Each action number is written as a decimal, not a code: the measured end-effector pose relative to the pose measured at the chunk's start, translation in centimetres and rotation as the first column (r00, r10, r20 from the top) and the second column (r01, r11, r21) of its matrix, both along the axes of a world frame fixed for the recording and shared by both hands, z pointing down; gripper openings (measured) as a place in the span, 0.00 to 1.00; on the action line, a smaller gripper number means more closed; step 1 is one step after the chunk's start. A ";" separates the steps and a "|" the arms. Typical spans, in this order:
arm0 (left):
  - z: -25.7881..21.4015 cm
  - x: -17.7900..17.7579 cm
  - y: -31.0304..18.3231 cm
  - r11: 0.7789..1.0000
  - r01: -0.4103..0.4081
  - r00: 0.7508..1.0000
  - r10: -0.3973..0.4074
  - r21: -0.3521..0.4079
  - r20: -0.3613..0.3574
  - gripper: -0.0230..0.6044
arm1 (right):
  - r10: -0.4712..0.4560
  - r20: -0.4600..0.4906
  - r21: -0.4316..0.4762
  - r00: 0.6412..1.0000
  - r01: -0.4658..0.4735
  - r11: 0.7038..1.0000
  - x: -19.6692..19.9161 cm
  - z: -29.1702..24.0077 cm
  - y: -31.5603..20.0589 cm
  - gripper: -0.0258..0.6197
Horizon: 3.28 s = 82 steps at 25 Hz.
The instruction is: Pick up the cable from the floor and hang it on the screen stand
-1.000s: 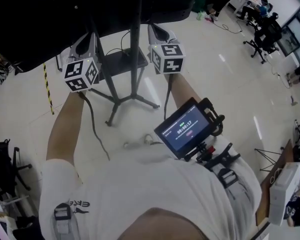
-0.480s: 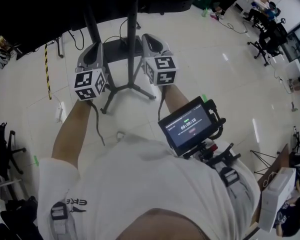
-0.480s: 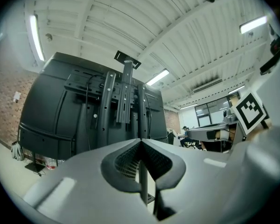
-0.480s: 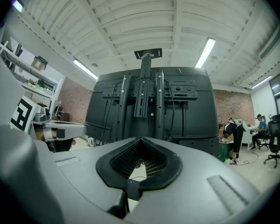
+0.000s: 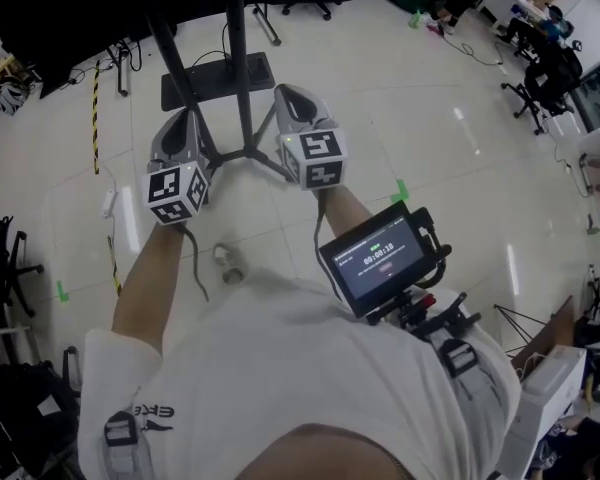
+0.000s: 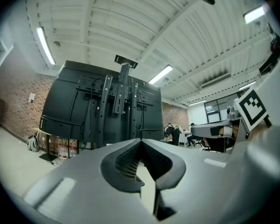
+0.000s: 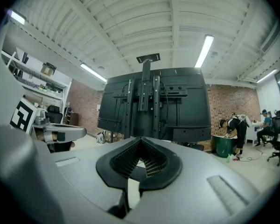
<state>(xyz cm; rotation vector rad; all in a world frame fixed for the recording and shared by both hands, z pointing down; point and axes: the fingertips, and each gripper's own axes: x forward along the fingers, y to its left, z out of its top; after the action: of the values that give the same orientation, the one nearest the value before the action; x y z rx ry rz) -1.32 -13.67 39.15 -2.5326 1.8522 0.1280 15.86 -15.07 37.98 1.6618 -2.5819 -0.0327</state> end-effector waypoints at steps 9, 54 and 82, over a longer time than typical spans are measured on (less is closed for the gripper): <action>1.5 -1.9 2.9 0.999 0.037 0.998 -0.035 -0.039 0.050 0.04 | -0.061 -0.025 -0.045 0.998 0.060 0.997 -2.9 2.7 3.1 0.06; 3.0 -5.7 11.0 1.000 0.005 0.999 -0.004 -0.024 0.052 0.04 | 0.011 0.006 -0.041 1.000 -0.011 0.999 -4.1 3.4 11.8 0.06; 3.0 -5.2 10.7 1.000 -0.002 0.999 0.004 -0.031 0.042 0.04 | -0.004 0.005 -0.028 1.000 0.005 1.000 -4.7 3.0 11.5 0.06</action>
<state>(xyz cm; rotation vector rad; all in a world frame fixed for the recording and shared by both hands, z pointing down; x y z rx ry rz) -6.53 -3.00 42.18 -2.5378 1.8500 0.0457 11.16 -3.61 40.95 1.6488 -2.5775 0.0073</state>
